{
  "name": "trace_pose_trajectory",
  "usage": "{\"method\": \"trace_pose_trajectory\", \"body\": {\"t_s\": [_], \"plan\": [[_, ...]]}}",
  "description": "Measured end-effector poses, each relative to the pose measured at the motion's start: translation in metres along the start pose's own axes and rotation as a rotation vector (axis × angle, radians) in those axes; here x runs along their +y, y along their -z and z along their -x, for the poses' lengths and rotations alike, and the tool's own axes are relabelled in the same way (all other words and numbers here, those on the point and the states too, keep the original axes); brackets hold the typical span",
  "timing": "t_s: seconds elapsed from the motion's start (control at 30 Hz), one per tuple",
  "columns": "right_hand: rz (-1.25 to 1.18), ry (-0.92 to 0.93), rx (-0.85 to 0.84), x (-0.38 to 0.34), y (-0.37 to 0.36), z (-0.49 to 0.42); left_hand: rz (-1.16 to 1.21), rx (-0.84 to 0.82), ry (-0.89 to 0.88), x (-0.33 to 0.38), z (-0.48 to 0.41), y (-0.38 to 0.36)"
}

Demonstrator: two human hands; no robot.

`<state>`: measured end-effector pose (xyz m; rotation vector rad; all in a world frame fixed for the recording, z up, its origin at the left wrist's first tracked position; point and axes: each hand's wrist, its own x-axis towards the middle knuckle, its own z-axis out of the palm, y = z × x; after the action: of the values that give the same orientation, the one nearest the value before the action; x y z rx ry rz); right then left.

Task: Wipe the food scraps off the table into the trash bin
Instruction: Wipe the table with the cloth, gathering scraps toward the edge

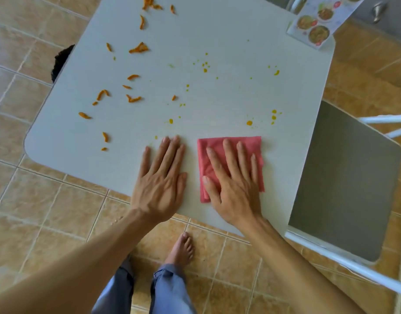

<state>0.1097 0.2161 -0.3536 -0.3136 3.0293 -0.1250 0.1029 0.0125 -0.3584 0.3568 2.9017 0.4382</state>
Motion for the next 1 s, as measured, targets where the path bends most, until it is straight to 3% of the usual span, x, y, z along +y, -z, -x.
{"method": "trace_pose_trajectory", "body": {"t_s": [0.07, 0.17, 0.23, 0.4, 0.43, 0.53, 0.6, 0.67, 0.77, 0.8, 0.87, 0.97, 1.0], "plan": [[0.043, 0.031, 0.002, 0.032, 0.001, 0.000, 0.004, 0.005, 0.004, 0.001, -0.001, 0.001], [-0.037, -0.443, 0.122, 0.047, -0.002, -0.004, 0.007, 0.014, -0.004, 0.001, -0.001, 0.000], [-0.091, -0.601, 0.199, 0.015, -0.005, -0.007, -0.003, 0.023, -0.005, 0.000, 0.000, -0.001], [-0.068, -0.060, 0.116, -0.011, 0.013, 0.004, 0.063, 0.039, -0.018, 0.001, 0.001, 0.002], [-0.074, -0.085, 0.143, -0.001, 0.015, 0.002, 0.104, 0.047, -0.022, -0.001, 0.001, 0.005], [-0.160, -0.383, 0.301, 0.008, 0.011, -0.012, 0.227, 0.126, -0.016, -0.012, 0.010, 0.014], [-0.205, -0.424, 0.375, -0.018, 0.005, -0.018, 0.246, 0.184, 0.004, -0.026, 0.023, 0.016], [-0.275, -0.220, 0.328, -0.058, 0.002, -0.024, 0.244, 0.246, 0.054, -0.043, 0.034, 0.016], [-0.345, 0.241, 0.173, -0.098, -0.002, -0.040, 0.219, 0.335, 0.182, -0.076, 0.044, 0.018], [-0.335, 0.296, 0.165, -0.100, -0.004, -0.050, 0.213, 0.363, 0.235, -0.089, 0.045, 0.019], [-0.268, 0.173, 0.235, -0.099, -0.010, -0.069, 0.196, 0.390, 0.331, -0.112, 0.043, 0.022], [-0.223, -0.246, 0.361, -0.121, -0.015, -0.079, 0.159, 0.348, 0.387, -0.136, 0.037, 0.022], [-0.224, -0.264, 0.360, -0.137, -0.018, -0.079, 0.135, 0.326, 0.396, -0.138, 0.035, 0.021]]}}
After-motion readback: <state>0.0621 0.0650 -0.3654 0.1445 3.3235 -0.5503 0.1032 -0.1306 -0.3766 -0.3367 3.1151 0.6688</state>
